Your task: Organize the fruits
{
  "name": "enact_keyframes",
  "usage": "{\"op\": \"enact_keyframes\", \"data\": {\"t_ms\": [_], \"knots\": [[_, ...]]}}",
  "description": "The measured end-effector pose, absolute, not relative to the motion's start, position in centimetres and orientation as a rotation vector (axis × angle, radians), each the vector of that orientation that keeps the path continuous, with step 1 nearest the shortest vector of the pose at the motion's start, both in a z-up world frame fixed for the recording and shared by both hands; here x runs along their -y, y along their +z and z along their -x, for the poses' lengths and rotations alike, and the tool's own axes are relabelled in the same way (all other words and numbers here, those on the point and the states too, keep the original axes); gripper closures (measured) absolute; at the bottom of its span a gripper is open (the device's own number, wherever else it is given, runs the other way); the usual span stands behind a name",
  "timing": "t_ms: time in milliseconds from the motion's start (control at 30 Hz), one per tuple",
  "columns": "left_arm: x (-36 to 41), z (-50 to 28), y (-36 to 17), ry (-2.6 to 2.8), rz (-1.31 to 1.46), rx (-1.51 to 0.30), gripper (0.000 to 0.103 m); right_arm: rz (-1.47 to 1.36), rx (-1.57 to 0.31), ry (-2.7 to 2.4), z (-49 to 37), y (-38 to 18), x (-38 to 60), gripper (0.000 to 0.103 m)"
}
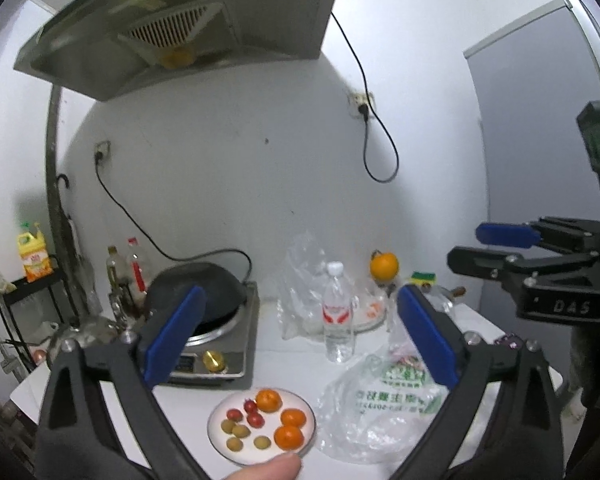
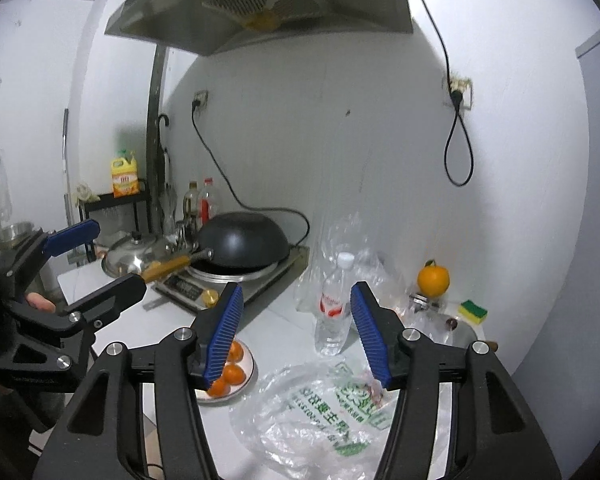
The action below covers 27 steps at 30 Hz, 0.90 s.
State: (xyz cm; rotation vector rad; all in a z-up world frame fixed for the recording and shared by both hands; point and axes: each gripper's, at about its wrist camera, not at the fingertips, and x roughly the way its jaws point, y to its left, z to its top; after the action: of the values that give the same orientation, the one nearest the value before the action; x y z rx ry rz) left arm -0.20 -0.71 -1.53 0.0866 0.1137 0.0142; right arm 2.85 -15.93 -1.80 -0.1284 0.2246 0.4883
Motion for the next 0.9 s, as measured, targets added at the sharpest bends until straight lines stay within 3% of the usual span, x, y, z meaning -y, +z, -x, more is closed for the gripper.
{"op": "enact_keyframes", "data": {"t_ms": [367,900], "knots": [[0.9,0.9,1.7,0.052,-0.056,-0.063,0.003,0.098,-0.117,0.498,-0.9,1.2,16.6,0.037],[0.3,1.3,2.4,0.088,-0.036,-0.044,0.003,0.081,-0.1,0.458,-1.3,1.8,17.3,0.037]]}}
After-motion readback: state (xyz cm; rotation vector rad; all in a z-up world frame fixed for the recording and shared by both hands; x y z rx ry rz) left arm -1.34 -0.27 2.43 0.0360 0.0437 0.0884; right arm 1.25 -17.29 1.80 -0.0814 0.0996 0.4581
